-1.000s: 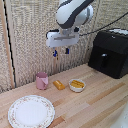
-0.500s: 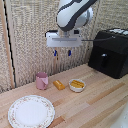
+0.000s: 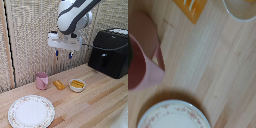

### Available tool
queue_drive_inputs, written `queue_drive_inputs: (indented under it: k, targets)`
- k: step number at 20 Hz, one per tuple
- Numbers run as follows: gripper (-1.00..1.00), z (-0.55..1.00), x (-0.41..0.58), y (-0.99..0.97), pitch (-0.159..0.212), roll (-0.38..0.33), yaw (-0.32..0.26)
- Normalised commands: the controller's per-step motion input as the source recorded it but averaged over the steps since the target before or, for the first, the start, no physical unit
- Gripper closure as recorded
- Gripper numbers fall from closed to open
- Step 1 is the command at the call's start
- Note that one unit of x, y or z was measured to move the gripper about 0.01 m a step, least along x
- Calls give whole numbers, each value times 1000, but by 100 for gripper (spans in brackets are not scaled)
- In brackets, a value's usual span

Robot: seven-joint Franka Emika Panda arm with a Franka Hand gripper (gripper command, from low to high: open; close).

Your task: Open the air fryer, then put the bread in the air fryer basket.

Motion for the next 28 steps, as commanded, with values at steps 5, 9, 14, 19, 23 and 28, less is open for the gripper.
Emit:
queue_drive_inputs:
  k: [5,9,14,19,23,28]
  targets:
    - [-100,-105,79,-112,-5,-375,-183]
    - [-100,-144,21,-114,0,-375,-175]
    - [-100,-103,3,-83,-26,-375,-114]
    - [-100,-43,-19,-107,-81,-375,-15]
    - [-100,-96,3,-303,-109,-373,37]
    - [-100,-192,0,-481,-82,-276,82]
